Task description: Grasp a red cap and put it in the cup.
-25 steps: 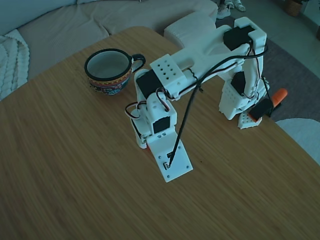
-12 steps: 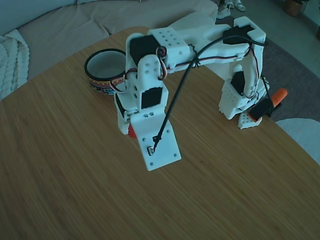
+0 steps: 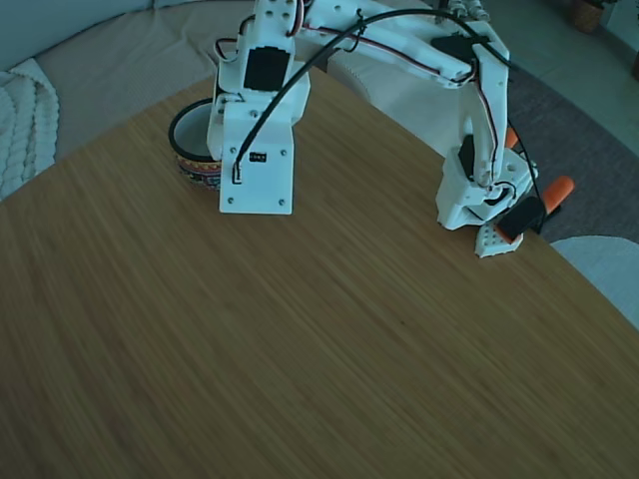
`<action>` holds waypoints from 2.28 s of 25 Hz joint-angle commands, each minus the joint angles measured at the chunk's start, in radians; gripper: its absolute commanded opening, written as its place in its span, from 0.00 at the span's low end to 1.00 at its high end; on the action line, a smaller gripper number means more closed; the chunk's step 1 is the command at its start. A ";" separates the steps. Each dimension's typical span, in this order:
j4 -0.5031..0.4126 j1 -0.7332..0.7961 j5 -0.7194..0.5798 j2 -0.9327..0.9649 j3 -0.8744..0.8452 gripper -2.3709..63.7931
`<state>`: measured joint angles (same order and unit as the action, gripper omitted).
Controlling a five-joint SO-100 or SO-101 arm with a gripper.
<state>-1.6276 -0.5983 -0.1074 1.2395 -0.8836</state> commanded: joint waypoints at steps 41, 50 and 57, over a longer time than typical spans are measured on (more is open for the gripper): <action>-0.078 -0.137 0.005 -0.342 0.436 0.13; -0.080 -0.156 0.005 -0.328 0.436 0.13; -0.077 -0.210 0.002 -0.328 0.436 0.13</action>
<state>-1.6444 -0.7931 -0.1135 0.8667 -0.5062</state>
